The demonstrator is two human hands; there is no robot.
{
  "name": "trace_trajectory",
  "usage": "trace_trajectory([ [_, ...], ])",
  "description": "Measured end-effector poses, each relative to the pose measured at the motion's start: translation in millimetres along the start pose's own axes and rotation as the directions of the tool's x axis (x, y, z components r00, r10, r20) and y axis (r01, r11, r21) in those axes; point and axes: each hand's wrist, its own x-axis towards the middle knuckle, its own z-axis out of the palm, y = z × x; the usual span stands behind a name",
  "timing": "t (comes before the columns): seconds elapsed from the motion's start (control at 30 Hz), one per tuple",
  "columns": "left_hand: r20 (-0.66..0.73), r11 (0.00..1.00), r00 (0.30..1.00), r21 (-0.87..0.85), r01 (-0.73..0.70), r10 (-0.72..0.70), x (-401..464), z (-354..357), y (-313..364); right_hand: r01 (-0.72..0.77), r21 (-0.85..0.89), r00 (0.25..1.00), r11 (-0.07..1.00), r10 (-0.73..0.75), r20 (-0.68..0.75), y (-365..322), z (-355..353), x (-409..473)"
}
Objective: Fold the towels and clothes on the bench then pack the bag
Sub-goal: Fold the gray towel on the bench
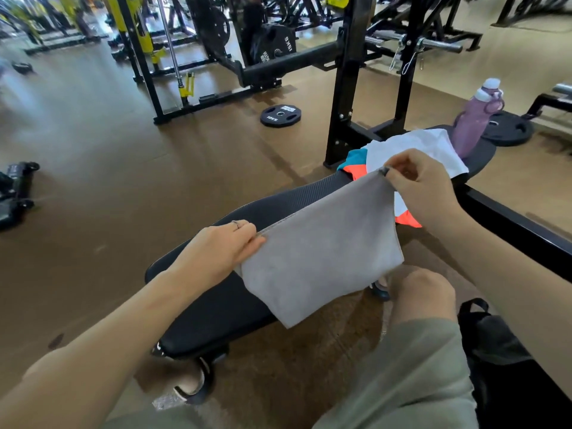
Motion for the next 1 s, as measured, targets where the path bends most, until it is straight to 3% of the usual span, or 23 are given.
trace_trajectory([
  [0.13, 0.051, 0.963, 0.962, 0.005, -0.270, 0.269, 0.5, 3.9, -6.9, -0.015, -0.005, 1.000, 1.000, 0.015, -0.024, -2.9, 5.5, 9.3],
  [0.2, 0.076, 0.942, 0.940, 0.027, -0.336, 0.333, 0.8, 9.2, -8.8, -0.033, 0.006, 0.999, 0.999, 0.033, -0.040, -3.4, 7.4, 12.2],
  [0.47, 0.144, 0.967, 0.957, -0.073, -0.245, 0.253, -2.8, 22.3, -22.3, -0.073, 0.036, 0.996, 0.997, 0.074, -0.040, 2.1, 18.7, 25.6],
  [0.67, 0.204, 0.985, 0.978, -0.174, -0.008, 0.044, -2.8, 30.3, -35.0, -0.106, 0.031, 0.993, 0.994, 0.108, -0.038, 5.3, 19.8, 34.4],
  [0.8, 0.171, 0.950, 0.981, -0.281, 0.136, -0.089, 1.4, 33.7, -46.6, -0.147, 0.095, 0.989, 0.985, 0.150, -0.020, 4.0, 20.1, 39.6],
  [1.0, 0.071, 0.958, 0.984, -0.227, 0.173, -0.161, 13.9, 26.6, -59.5, -0.195, 0.097, 0.980, 0.976, 0.198, -0.018, 3.7, 16.3, 50.8],
])
